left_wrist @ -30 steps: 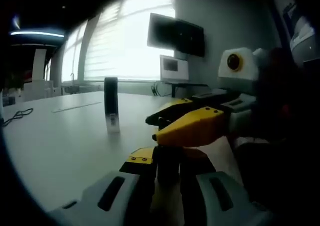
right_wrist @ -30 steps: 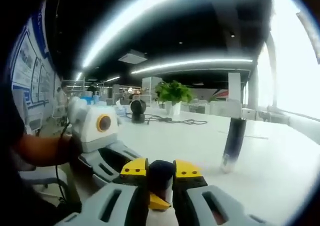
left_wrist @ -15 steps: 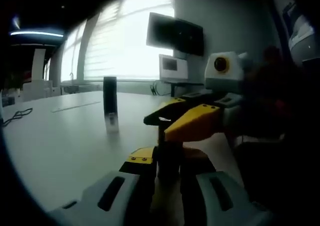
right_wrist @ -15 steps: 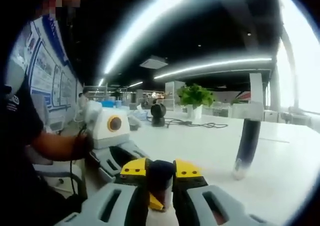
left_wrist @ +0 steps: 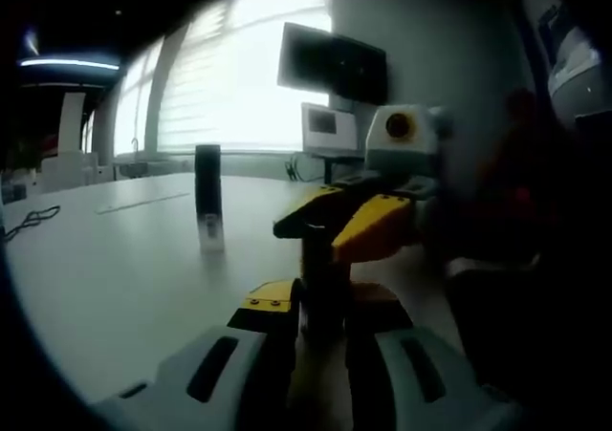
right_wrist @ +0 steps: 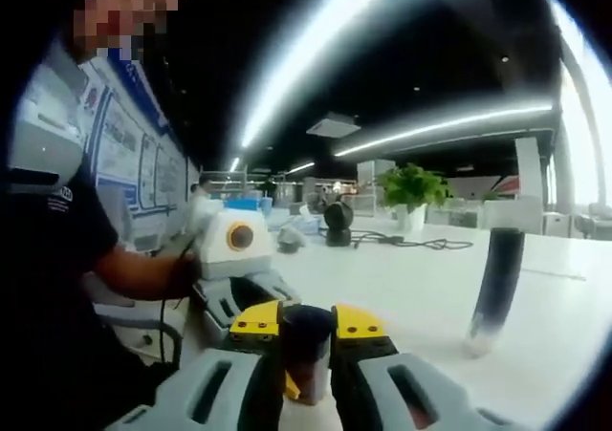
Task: Pick up cosmetic bottle twist off cap place on table pick up cap screw tight cap place on table
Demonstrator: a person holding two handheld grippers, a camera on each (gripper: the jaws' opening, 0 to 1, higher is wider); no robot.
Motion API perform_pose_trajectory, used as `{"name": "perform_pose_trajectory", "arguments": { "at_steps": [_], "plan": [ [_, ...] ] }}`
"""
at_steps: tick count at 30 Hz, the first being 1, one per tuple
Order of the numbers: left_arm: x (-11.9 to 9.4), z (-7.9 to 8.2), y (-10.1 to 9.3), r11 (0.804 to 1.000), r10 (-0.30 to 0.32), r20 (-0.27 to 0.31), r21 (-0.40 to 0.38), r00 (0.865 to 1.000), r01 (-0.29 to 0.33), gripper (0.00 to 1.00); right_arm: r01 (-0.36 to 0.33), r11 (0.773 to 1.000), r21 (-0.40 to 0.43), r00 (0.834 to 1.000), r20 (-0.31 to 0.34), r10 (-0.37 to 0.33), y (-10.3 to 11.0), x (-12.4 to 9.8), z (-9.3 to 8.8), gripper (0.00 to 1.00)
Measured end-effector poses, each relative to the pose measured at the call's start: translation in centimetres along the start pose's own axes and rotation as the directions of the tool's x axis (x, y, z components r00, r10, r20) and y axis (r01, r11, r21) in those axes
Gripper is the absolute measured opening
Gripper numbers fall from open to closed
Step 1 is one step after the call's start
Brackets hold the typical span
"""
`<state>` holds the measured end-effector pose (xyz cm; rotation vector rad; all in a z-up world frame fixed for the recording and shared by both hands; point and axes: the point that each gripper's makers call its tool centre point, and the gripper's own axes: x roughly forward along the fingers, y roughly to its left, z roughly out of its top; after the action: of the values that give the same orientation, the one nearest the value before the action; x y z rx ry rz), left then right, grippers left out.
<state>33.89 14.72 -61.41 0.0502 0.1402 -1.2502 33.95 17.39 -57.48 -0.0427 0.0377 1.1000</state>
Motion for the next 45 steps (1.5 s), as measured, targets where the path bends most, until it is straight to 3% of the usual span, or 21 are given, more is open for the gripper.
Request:
{"name": "perform_pose_trajectory", "arguments": {
  "at_steps": [13,19,25,27,29,34,38,45],
  "plan": [
    [0.1,-0.2,0.0,1.0,-0.008,-0.006,0.01,1.0,0.008,0.09,-0.183,0.983,-0.02,0.983,-0.012,0.182,0.5,-0.1,-0.1,0.12],
    [0.1,-0.2,0.0,1.0,-0.014,-0.005,0.011,1.0,0.014,0.09,-0.304,0.952,-0.022,0.952,-0.019,0.304,0.6,-0.2,-0.1,0.12],
    [0.1,-0.3,-0.1,1.0,-0.016,-0.007,0.009,1.0,0.016,0.09,-0.381,0.924,-0.038,0.925,-0.029,0.38,0.7,-0.1,-0.1,0.12],
    [0.1,-0.3,0.0,1.0,-0.015,-0.006,0.012,1.0,0.015,0.09,-0.385,0.922,-0.042,0.923,-0.031,0.384,0.8,-0.2,-0.1,0.12],
    [0.1,-0.3,0.0,1.0,-0.014,-0.006,0.011,1.0,0.014,0.1,-0.372,0.927,-0.045,0.928,-0.032,0.37,0.9,-0.2,-0.1,0.12],
    [0.1,-0.3,-0.1,1.0,-0.014,-0.005,0.015,1.0,0.014,0.1,-0.261,0.965,-0.002,0.965,-0.042,0.261,0.5,-0.3,-0.2,0.13],
    [0.1,-0.3,0.0,1.0,-0.011,-0.005,0.016,1.0,0.011,0.1,-0.105,0.994,0.012,0.994,-0.022,0.105,-0.4,-0.5,-0.3,0.19],
    [0.1,-0.2,-0.1,1.0,-0.008,-0.003,0.028,1.0,0.008,0.1,-0.007,0.996,0.089,0.998,0.062,0.001,-0.8,-1.9,0.5,0.19]
  ]
}}
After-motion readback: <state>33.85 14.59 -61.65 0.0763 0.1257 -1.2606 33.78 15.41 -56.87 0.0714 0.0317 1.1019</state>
